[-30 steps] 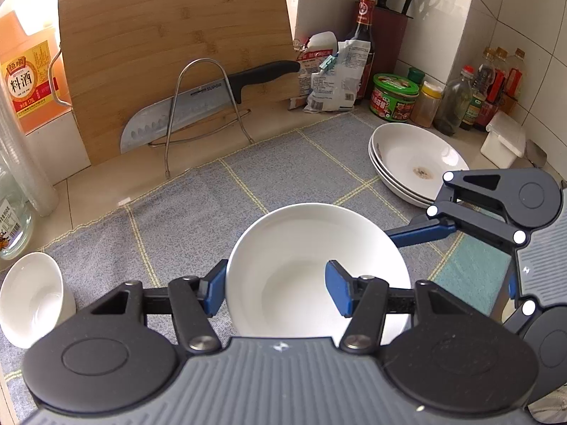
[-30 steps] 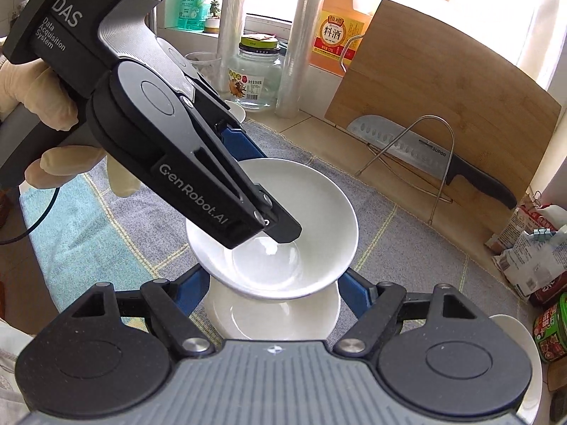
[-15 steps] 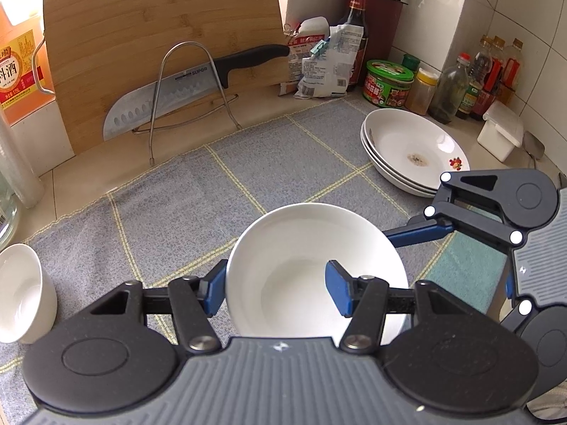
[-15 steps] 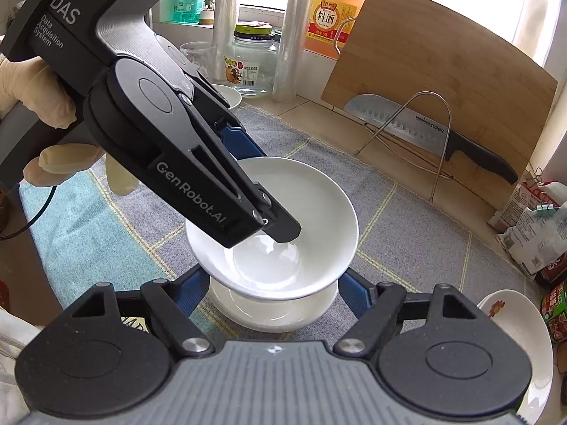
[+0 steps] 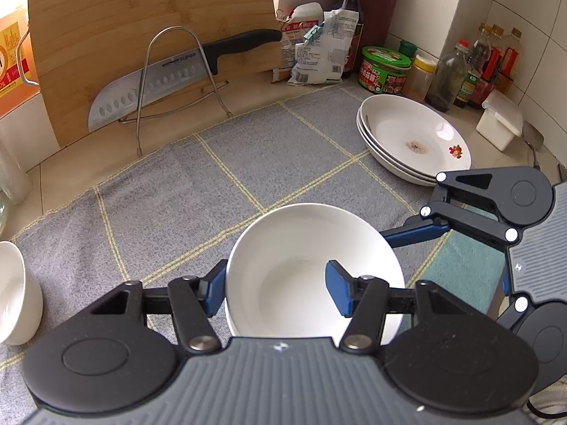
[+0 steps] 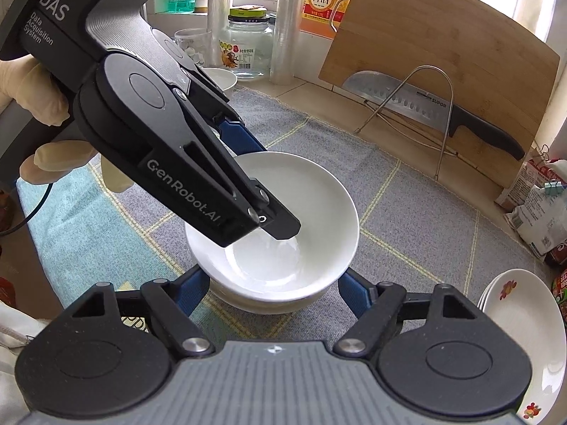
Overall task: Organize plates and bowls
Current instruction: 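Lower the held bowl into the placed bowl and open the left tool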
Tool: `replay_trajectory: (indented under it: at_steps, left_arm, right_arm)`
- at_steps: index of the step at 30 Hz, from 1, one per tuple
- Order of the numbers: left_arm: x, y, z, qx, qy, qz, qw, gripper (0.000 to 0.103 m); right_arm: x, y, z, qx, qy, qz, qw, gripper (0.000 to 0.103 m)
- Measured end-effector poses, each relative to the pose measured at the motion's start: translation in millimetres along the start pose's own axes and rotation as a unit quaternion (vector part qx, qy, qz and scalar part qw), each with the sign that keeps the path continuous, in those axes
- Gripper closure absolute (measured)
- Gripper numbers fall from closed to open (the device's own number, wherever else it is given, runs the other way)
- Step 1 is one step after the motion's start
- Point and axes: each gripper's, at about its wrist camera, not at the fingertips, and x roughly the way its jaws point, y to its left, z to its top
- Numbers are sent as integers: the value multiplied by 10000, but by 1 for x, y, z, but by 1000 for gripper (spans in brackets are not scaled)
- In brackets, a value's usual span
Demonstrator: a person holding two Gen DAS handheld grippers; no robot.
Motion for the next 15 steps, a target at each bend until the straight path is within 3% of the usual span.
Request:
replay_trajectory:
  at_steps: [15]
  left_arm:
    - [3, 1, 1, -11, 4, 22, 10000, 46]
  right_arm:
    - [2, -3, 0, 55, 41, 130, 9999, 20]
